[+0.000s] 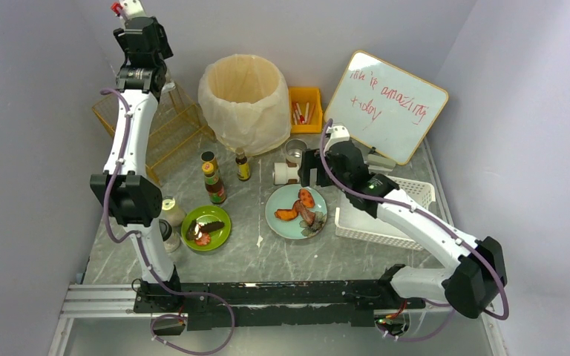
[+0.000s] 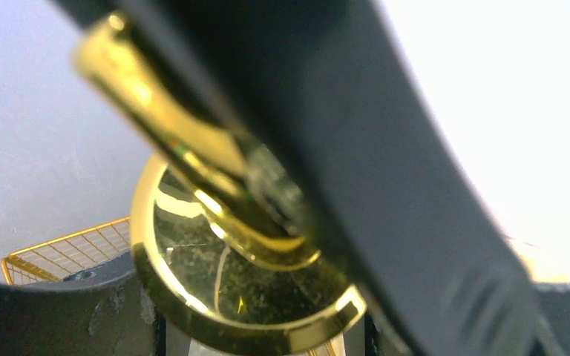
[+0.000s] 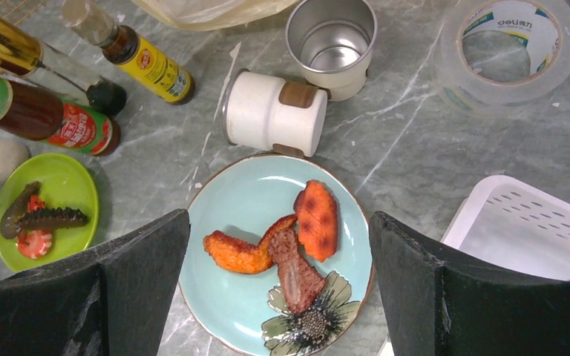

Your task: Clear the kitchen counter

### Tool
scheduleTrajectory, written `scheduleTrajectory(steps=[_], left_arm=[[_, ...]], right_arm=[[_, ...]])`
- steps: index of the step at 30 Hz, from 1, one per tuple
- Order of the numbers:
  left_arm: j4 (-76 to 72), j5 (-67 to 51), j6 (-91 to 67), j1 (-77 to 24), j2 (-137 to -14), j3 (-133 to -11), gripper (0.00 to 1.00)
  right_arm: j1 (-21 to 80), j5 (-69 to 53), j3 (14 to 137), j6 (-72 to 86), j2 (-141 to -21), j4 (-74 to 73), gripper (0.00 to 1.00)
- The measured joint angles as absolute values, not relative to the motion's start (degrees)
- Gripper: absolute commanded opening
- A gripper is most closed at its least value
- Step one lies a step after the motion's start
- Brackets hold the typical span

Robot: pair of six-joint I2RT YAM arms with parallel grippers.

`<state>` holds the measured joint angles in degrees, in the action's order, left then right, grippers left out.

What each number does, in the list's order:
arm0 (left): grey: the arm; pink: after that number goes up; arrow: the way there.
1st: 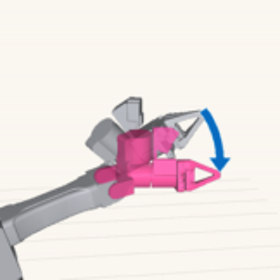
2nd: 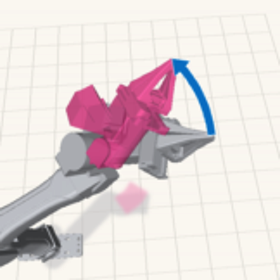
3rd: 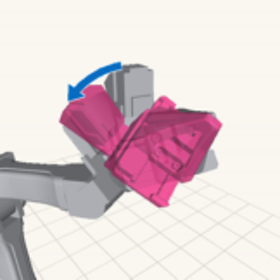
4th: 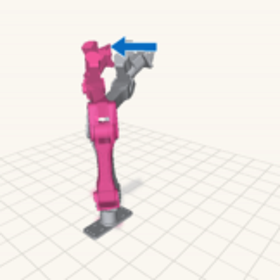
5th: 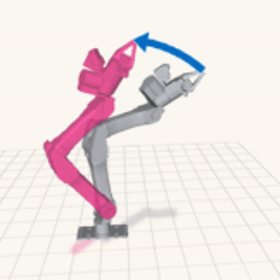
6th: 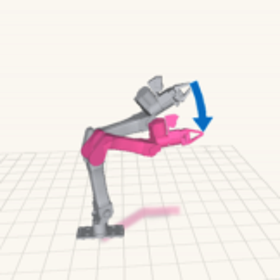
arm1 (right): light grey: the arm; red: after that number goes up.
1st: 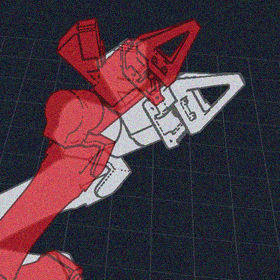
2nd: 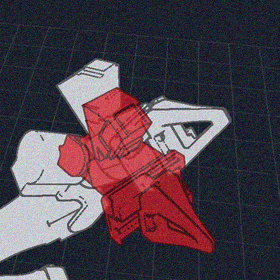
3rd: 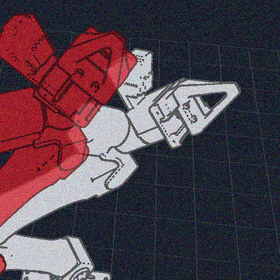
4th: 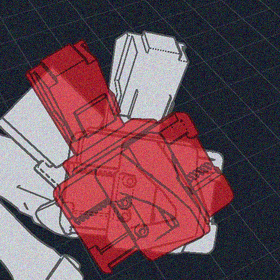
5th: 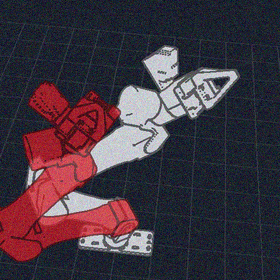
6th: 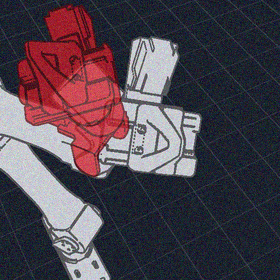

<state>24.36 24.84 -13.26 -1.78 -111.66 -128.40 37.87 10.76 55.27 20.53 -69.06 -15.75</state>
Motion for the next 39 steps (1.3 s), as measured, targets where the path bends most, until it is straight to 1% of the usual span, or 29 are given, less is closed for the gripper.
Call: scheduleTrajectory(steps=[14, 23, 39], left_arm=[[20.38, 29.21, -13.26, -0.34, -115.66, -128.55, 0.05], [18.37, 32.82, -13.26, -0.25, -115.92, -128.55, 0.05], [15.7, 33.91, -13.43, -0.23, -118.89, -128.49, 0.05]], right_arm=[[34.15, 7.25, 55.27, 20.53, -70.67, -13.74, 0.94], [33.06, 5.58, 55.27, 20.56, -70.85, -13.34, 0.94], [32.18, 4.27, 55.22, 20.53, -70.96, -13.19, 0.94]])
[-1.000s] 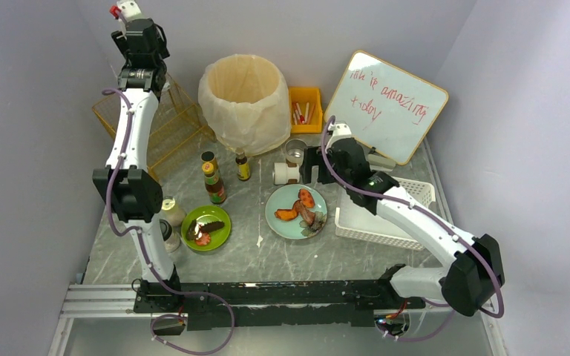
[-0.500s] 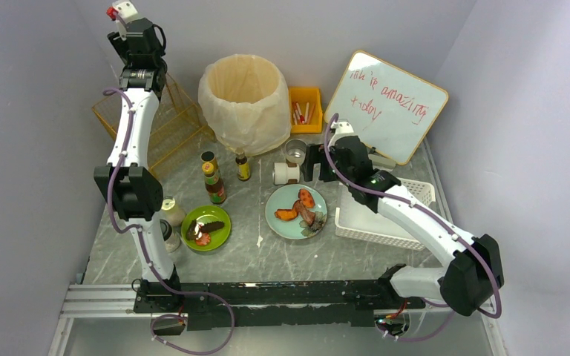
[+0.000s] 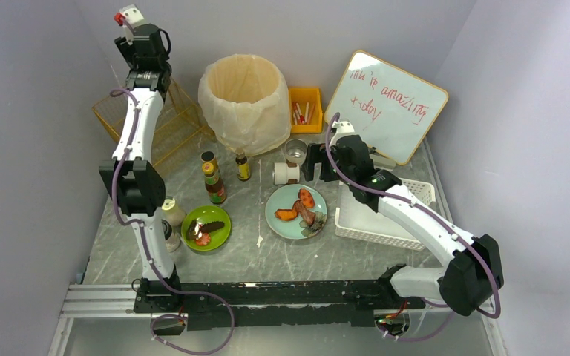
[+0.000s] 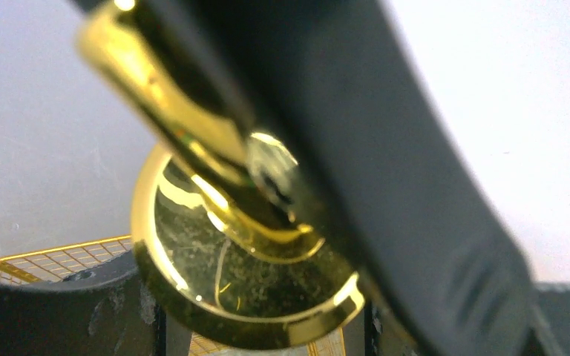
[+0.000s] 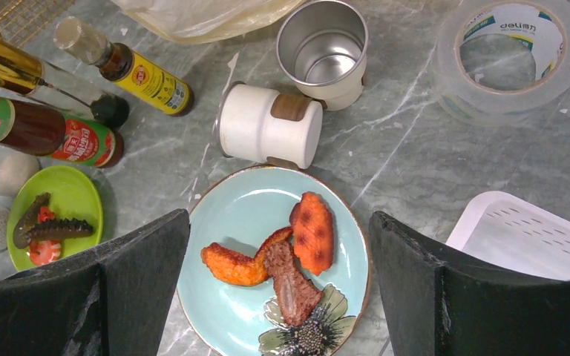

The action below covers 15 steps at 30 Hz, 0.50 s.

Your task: Clear the kitchen counter

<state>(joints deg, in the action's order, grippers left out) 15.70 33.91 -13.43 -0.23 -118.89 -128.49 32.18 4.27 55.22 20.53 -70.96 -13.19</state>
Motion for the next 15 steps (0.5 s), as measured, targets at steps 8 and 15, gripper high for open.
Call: scheduleTrajectory(steps=[8, 15], left_arm=[[15.73, 32.93, -14.31, 1.08, -121.23, -128.49, 0.05], [15.73, 32.05, -14.72, 2.57, -123.2, -128.49, 0.05]], right_arm=[[31.75, 4.03, 55.22, 20.53, -71.11, -13.17, 0.94], [31.42, 3.9, 55.2, 20.56, -71.16, -13.02, 0.94]])
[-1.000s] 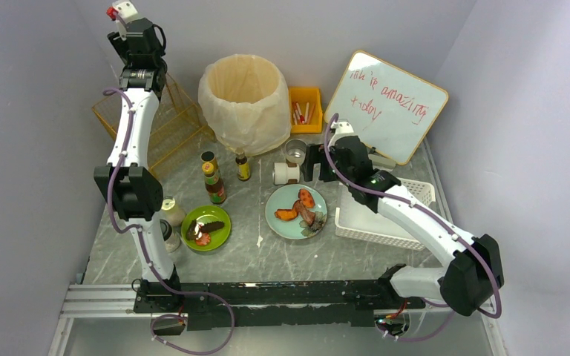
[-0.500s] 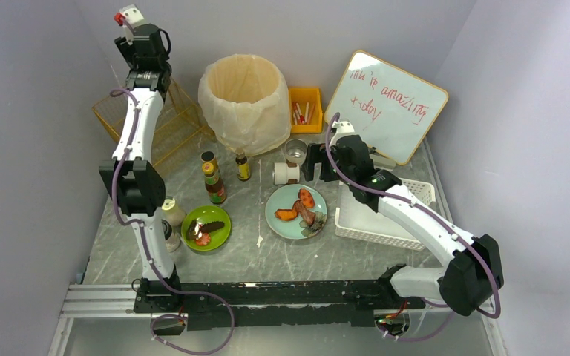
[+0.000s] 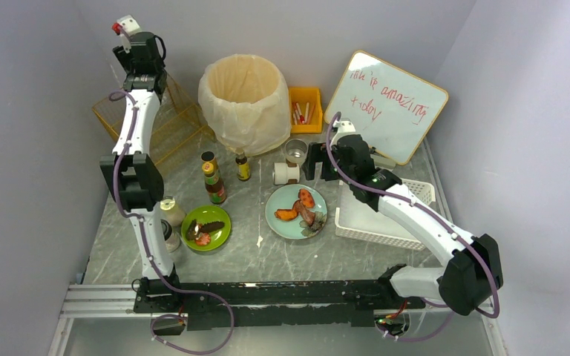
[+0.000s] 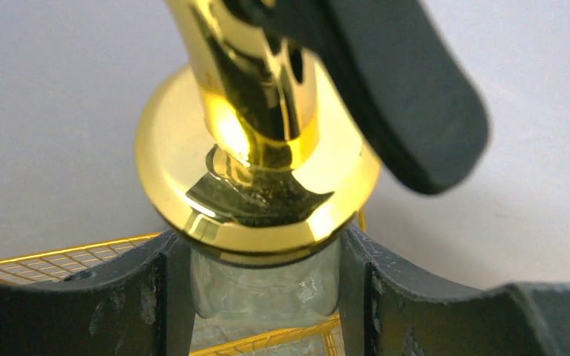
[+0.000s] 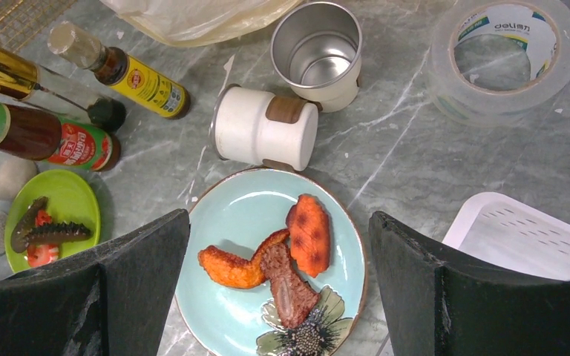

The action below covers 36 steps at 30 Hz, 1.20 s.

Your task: Clear the kitchen counter

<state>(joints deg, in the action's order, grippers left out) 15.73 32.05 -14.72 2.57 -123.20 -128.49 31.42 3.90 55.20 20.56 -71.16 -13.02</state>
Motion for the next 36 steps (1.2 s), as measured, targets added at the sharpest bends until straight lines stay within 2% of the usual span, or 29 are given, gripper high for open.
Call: scheduleTrajectory(steps=[21, 32, 36], left_arm=[[16.14, 29.12, -14.79, 2.72, -129.45, -127.9, 0.06], [16.14, 28.34, -14.81, 2.72, -130.23, -126.43, 0.19], [16.12, 28.25, -14.94, 2.83, -130.3, -125.14, 0.27]], right_arm=[[30.79, 3.9, 54.68, 20.53, -71.16, -12.78, 0.94], [30.5, 3.9, 54.65, 20.32, -71.16, -12.78, 0.94], [30.44, 3.92, 54.57, 20.08, -71.16, -12.78, 0.94]])
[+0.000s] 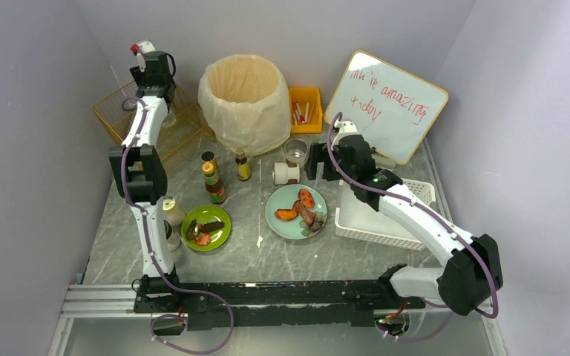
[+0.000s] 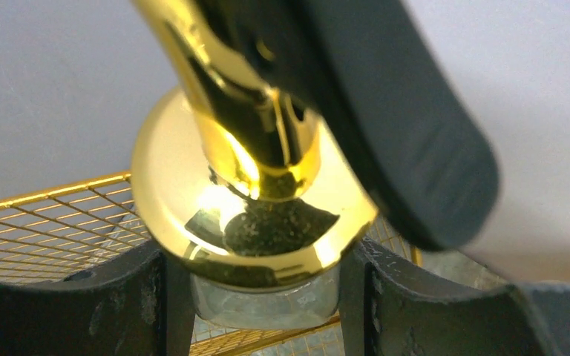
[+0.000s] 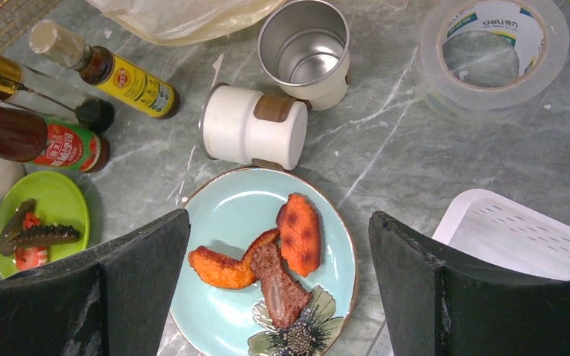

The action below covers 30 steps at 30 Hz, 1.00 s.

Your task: Clear the kitchen counter

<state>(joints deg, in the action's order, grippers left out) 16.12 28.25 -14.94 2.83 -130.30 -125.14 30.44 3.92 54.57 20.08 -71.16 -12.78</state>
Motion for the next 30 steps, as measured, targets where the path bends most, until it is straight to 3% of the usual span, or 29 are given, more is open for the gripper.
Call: scheduleTrajectory(steps=[9, 16, 30], left_arm=[[15.51, 28.12, -15.46, 3.36, -130.78, -124.6, 0.57], [14.72, 27.81, -15.44, 3.44, -130.78, -124.29, 0.68], [14.35, 25.3, -15.99, 3.68, -130.76, -124.29, 0.81]], right_arm=[[30.15, 3.9, 54.52, 19.9, -71.16, -12.78, 0.94], [30.0, 3.88, 54.26, 19.92, -71.16, -12.78, 0.94], [29.8, 3.68, 54.24, 19.9, -71.13, -12.78, 0.94]])
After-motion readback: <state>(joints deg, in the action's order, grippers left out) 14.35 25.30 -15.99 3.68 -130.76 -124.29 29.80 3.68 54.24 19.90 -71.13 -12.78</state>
